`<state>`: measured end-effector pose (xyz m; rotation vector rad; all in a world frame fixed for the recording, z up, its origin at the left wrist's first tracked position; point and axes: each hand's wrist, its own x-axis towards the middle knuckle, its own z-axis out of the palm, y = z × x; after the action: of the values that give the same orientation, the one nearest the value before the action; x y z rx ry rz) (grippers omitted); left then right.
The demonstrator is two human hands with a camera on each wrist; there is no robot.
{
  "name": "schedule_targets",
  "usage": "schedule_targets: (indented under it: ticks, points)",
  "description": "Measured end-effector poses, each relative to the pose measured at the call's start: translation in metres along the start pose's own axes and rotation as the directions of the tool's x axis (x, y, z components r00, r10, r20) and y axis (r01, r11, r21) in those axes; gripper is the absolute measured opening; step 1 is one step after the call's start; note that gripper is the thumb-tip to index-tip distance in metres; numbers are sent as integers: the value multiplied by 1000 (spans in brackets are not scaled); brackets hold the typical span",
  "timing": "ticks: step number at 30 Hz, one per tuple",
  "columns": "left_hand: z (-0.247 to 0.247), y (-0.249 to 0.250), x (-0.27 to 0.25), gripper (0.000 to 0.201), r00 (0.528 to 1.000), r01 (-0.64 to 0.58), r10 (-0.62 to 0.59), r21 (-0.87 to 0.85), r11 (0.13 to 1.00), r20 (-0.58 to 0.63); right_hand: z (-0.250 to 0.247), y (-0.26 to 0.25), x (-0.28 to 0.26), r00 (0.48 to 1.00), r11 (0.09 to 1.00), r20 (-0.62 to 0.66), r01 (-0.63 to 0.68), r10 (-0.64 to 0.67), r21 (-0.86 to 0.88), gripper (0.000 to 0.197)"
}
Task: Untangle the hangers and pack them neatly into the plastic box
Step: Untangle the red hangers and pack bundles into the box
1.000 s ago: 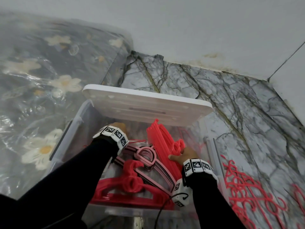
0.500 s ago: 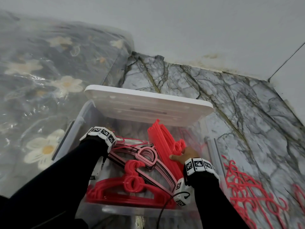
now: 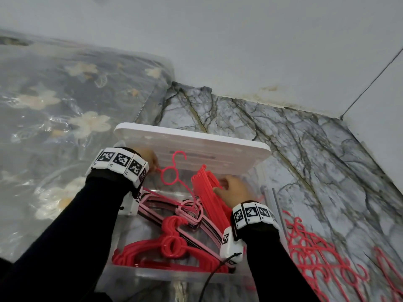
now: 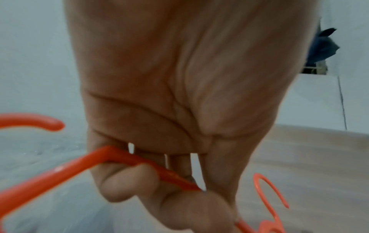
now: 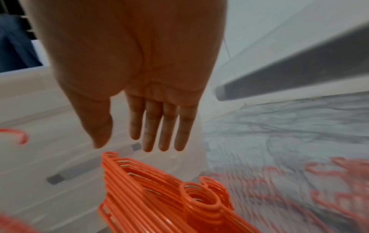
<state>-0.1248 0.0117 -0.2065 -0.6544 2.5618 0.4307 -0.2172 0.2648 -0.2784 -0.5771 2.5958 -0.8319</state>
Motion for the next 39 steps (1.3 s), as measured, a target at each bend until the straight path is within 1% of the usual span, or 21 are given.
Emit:
schedule_targets:
  ticks: [2, 4, 7, 9, 11, 13, 15, 20, 21, 23, 25, 26, 27, 28, 29, 30, 31, 33, 35, 37, 39]
  points:
    - [-1, 7, 1, 23, 995, -103, 104, -73, 992, 2, 4, -9, -4, 995, 998, 69, 65, -67, 21, 36]
    - [4, 19, 6, 14, 988, -150, 155, -182, 972, 13, 7, -10, -8, 989, 992, 80, 128, -126, -23, 29]
    - [17, 41, 7, 18, 970, -214, 241, -328, 920, 44, 0, -6, -16, 982, 981, -1, 189, -189, -46, 20]
    - [25, 54, 11, 15, 961, -252, 276, -347, 903, 21, -9, 0, -20, 976, 978, -82, 206, -204, 16, 21]
    - [34, 66, 17, 16, 954, -291, 299, -336, 896, -26, -17, 6, -23, 965, 974, -143, 224, -222, 3, 16]
    - [43, 76, 23, 19, 948, -308, 316, -332, 892, -29, -24, 12, -24, 960, 968, -156, 210, -231, -141, 9]
    - [49, 84, 27, 20, 938, -330, 345, -336, 882, -15, -28, 16, -24, 973, 953, -118, 162, -197, -258, 10]
    - [53, 94, 29, 22, 923, -380, 382, -249, 891, -43, -25, 20, -22, 994, 916, -64, 52, -84, -398, 10]
    - [53, 95, 29, 23, 921, -389, 378, -201, 899, -91, -24, 20, -20, 997, 905, -52, 35, -63, -425, 11]
    - [54, 93, 27, 27, 902, -390, 349, -133, 911, -255, -22, 22, -18, 998, 906, -59, -27, 2, -422, 16]
    - [57, 88, 24, 30, 845, -341, 255, -106, 934, -471, -19, 27, -16, 996, 899, -60, -80, 60, -430, 19]
    - [59, 86, 23, 31, 812, -302, 188, -122, 945, -552, -18, 29, -15, 995, 884, -60, -94, 74, -457, 19]
    - [62, 85, 23, 33, 804, -269, 120, -176, 947, -583, -16, 31, -15, 994, 868, -62, -107, 88, -485, 20]
    - [66, 85, 24, 35, 826, -246, 68, -249, 937, -560, -15, 32, -15, 993, 856, -65, -122, 103, -502, 24]
    - [70, 85, 25, 37, 868, -224, 41, -316, 922, -496, -13, 33, -15, 991, 854, -66, -134, 117, -503, 30]
    - [74, 86, 27, 38, 908, -201, 37, -356, 912, -417, -11, 35, -15, 990, 856, -61, -141, 127, -497, 35]
    - [78, 86, 29, 39, 933, -187, 44, -375, 908, -358, -8, 36, -14, 989, 867, -56, -148, 138, -476, 38]
    - [85, 85, 31, 39, 939, -195, 51, -406, 893, -340, -4, 38, -12, 986, 889, -46, -167, 163, -426, 35]
    - [89, 83, 31, 39, 919, -242, 58, -443, 863, -389, 2, 40, -9, 985, 886, -37, -167, 168, -432, 27]
    - [90, 78, 30, 42, 913, -268, 54, -494, 827, -404, 7, 43, -6, 984, 874, -31, -173, 178, -453, 29]
    - [90, 70, 30, 41, 927, -233, 35, -500, 834, -374, 13, 47, -3, 987, 886, -25, -154, 159, -437, 31]
